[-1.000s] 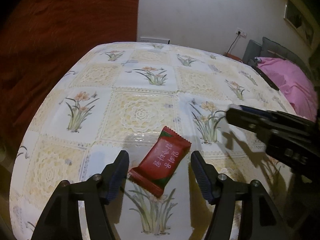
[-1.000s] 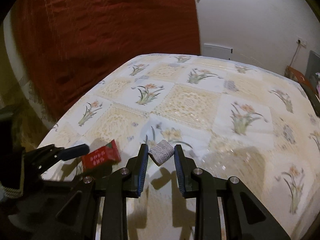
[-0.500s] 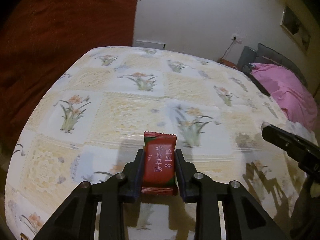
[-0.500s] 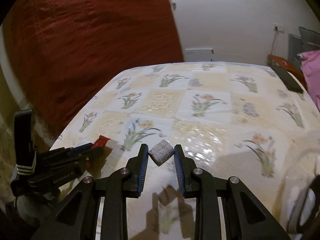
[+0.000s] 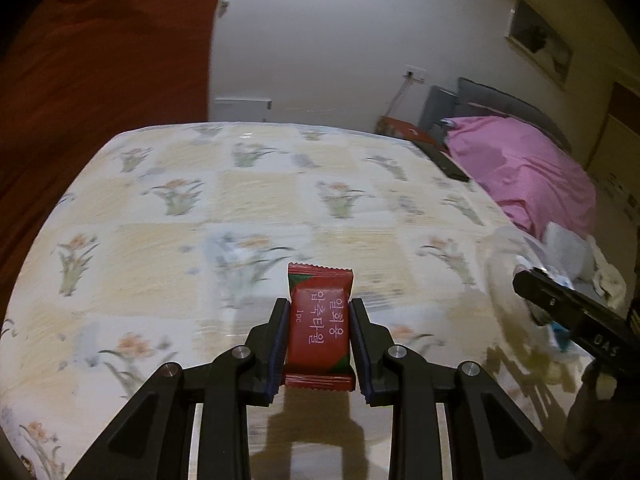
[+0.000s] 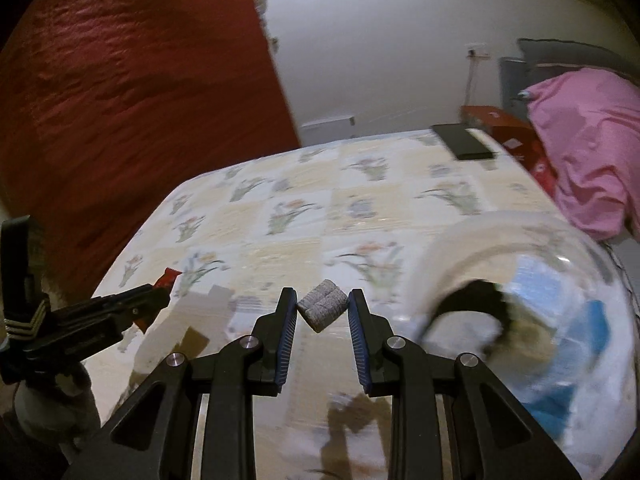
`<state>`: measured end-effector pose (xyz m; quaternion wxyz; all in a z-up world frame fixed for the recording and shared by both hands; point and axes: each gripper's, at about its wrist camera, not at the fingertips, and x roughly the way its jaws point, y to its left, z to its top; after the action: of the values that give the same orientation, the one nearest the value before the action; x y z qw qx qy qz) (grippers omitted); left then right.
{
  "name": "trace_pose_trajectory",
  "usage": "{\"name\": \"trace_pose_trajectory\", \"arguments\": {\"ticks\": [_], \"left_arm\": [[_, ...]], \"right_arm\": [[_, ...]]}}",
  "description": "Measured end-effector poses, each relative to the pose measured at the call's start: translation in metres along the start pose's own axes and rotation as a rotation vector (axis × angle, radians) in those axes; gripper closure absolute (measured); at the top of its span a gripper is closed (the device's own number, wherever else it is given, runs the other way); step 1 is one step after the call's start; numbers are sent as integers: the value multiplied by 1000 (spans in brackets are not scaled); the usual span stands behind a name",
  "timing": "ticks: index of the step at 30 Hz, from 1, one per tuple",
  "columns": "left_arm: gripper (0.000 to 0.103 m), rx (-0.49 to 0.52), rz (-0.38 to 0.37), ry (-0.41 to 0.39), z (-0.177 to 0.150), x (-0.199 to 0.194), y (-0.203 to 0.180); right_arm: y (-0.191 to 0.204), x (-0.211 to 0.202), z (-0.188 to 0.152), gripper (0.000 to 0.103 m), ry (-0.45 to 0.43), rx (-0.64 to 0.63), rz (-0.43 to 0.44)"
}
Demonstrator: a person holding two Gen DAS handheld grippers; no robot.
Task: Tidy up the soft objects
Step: 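Carry the grey cylinder into the bowl and open the right gripper while left gripper carries the red packet, then lower the red packet into the bowl and open the left gripper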
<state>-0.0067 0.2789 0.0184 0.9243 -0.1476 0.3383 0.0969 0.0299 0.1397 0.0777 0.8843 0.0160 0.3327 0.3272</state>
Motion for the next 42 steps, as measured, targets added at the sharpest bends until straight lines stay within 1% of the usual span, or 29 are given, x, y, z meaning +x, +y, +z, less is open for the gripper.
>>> {"name": "trace_pose_trajectory", "arguments": {"ticks": [6, 14, 22, 28, 30, 31, 32, 34, 35, 42], "left_arm": [[72, 67, -58, 11, 3, 7, -43], [72, 142, -130, 19, 7, 14, -93], [72, 206, -195, 26, 9, 23, -133], [72, 233, -242, 38, 11, 30, -155], [72, 239, -255, 43, 11, 34, -163], [72, 242, -268, 47, 12, 37, -167], [72, 242, -277, 51, 12, 39, -170], [72, 240, -300, 64, 13, 46, -176], [72, 240, -307, 69, 12, 48, -177], [72, 251, -346, 102, 10, 66, -197]], "right_arm": [[-36, -26, -5, 76, -35, 53, -74], [-71, -43, -14, 76, -46, 93, -164], [-91, -41, -23, 76, -30, 108, -209], [-101, -38, -27, 75, -15, 121, -213], [-103, -41, -27, 72, -22, 128, -215], [-105, -43, -26, 65, -25, 133, -218], [-107, -45, -26, 55, -29, 139, -219], [-111, -52, -27, 45, -43, 152, -223], [-114, -56, -27, 42, -51, 158, -228], [-127, -76, -32, 34, -77, 205, -234]]}}
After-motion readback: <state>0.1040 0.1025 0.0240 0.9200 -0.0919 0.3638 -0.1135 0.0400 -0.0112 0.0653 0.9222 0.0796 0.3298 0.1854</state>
